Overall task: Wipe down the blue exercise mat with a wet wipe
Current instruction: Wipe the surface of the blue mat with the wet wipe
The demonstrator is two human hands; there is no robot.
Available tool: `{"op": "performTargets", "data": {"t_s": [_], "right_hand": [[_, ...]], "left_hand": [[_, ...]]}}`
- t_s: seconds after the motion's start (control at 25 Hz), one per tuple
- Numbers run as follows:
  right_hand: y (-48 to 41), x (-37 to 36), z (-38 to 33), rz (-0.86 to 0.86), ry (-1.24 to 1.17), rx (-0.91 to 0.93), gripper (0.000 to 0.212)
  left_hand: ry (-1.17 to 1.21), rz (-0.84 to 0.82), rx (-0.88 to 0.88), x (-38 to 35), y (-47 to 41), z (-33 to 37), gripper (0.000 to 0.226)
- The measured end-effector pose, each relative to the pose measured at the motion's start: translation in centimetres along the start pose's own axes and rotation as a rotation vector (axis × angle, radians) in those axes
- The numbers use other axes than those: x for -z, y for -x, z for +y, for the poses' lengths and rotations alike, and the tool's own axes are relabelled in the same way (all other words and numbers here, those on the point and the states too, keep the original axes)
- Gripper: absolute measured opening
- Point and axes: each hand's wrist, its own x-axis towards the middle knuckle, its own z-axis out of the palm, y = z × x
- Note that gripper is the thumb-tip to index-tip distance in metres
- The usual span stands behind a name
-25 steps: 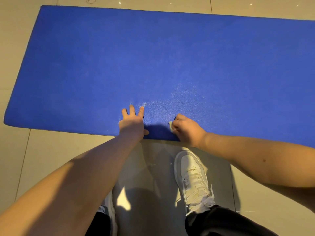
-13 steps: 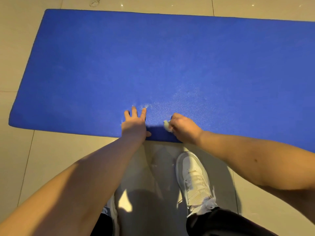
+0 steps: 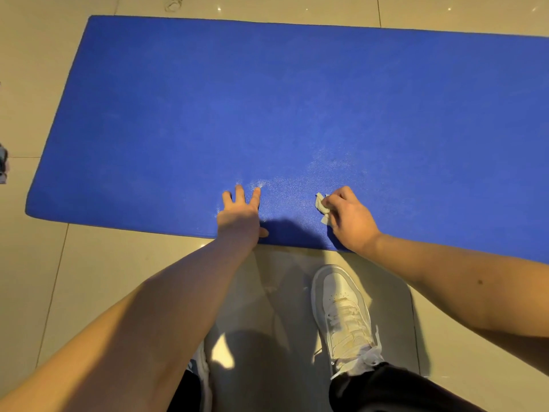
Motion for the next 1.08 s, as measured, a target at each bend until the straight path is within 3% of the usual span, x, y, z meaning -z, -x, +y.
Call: {"op": "performTargets", "data": {"t_s": [0.12, 0.28, 0.36, 0.48, 0.56, 0.76, 0.88, 1.08], "right_hand": [[-0.5, -0.9, -2.0, -0.022, -0.021, -0.003, 0.013], [-0.9, -2.5, -4.5, -0.141, 0.034, 0.182, 0.003], [-1.0, -2.8, -4.6, -0.213, 0.095, 0.225, 0.010], [-1.5, -2.1, -3.2, -0.143, 0.276, 0.227, 0.011], [-1.4, -1.1, -1.9, -0.157, 0.249, 0.233, 0.004], [-2.1, 3.0, 3.8, 0.078, 0.231, -0.004, 0.011], [-1.9, 3.2, 3.7, 0.104, 0.173, -0.101, 0.012], [-1.5, 0.9, 0.6, 0.092, 0.034, -0.010, 0.011]], "left_hand": [[-0.010, -0.022, 0.001, 0.1, -0.1, 0.0, 0.108], [-0.007, -0.064, 0.012, 0.5, -0.3, 0.1, 0.108], [-0.006, -0.075, 0.024, 0.5, -0.2, 0.2, 0.109], [0.012, -0.081, 0.016, 0.6, -0.3, 0.1, 0.108], [0.008, -0.079, 0.014, 0.6, -0.2, 0.1, 0.107], [0.009, -0.070, 0.005, 0.5, -0.1, 0.0, 0.107], [0.009, -0.072, 0.002, 0.4, -0.1, 0.0, 0.106], [-0.005, -0.061, 0.001, 0.5, -0.1, 0.0, 0.107]]}}
